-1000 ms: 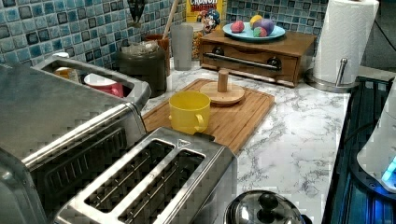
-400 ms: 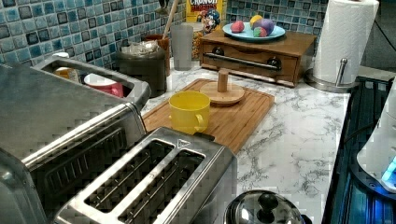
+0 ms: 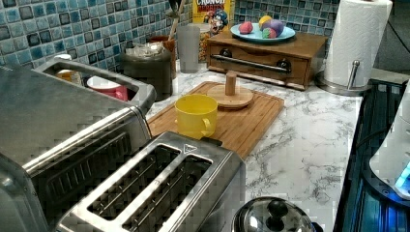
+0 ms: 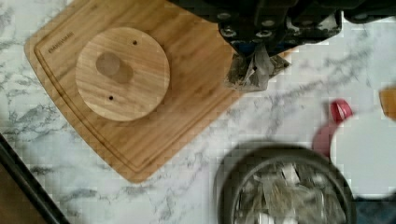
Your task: Get a tea bag.
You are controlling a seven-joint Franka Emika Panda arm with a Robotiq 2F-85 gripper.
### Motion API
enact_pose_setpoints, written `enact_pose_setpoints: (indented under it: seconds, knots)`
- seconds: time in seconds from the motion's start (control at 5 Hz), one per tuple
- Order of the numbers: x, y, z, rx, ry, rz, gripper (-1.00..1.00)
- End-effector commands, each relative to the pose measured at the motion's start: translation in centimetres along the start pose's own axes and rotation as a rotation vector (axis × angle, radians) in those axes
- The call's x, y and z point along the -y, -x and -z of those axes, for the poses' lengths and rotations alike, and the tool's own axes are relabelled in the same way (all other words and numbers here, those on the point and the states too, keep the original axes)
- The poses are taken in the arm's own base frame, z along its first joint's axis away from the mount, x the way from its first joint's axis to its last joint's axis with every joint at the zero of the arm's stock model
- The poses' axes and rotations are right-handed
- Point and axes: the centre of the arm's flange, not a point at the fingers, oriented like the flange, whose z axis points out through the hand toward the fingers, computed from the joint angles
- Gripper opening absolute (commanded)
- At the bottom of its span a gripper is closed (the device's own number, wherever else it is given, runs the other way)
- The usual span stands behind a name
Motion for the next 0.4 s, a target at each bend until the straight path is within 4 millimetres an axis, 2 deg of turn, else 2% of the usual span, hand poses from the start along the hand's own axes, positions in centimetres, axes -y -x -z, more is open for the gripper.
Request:
enact_pose_setpoints:
  seconds: [0.2,0.4]
  knots:
    - [-0.26,3.39,-1.32,0.065,0.021,0.117,-1.00]
    - [-0.26,3.39,-1.33,0.065,0.021,0.117,-1.00]
